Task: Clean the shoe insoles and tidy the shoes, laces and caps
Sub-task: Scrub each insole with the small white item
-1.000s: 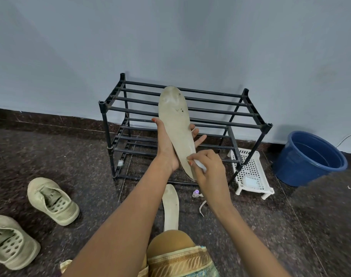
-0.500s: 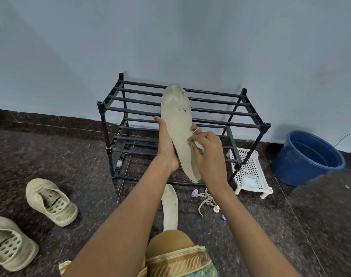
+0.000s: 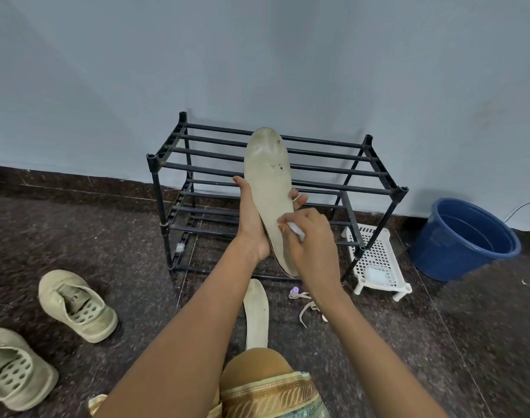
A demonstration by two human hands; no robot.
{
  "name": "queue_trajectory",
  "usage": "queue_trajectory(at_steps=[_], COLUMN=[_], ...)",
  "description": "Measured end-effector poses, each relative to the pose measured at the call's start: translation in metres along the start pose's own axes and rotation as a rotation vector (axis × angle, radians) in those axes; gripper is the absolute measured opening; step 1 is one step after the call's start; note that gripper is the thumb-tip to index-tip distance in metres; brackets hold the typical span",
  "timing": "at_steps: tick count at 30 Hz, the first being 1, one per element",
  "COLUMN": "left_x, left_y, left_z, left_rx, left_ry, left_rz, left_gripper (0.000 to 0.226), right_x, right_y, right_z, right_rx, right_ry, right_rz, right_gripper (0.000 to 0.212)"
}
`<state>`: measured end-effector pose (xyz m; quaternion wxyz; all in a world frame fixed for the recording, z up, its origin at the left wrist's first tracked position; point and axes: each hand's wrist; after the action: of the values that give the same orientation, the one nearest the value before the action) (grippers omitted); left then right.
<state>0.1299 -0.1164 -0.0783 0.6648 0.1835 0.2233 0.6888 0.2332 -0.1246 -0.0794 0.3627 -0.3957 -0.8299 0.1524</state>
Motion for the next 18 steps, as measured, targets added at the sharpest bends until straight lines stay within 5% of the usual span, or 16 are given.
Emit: queue_trajectory(at_steps=[12,18], left_x=[0.003,0.002], left_y=[-0.002,-0.004], left_z=[-0.001,0.000], left_rx=[-0.065,-0.071], left_ry=[-0.039,-0.073], left_rz=[-0.030,-0.059], left_gripper=[0.099,0.099], right_x=[-0.020,-0.012], right_y=[-0.018,-0.015], right_z=[-0.002,0.000], right_rx=[0.370,0.290], right_ry=[-0.069,-0.045], right_rz=[0.056,0.051], right_gripper=[0.017,0.013])
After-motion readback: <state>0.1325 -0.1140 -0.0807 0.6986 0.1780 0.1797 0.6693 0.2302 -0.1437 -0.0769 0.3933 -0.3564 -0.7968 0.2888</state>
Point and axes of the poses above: each hand's wrist, its own x-axis towards the middle knuckle, its own z-axis out of the palm, y = z × x, and after that the axes turned 2 degrees about -z, right-handed
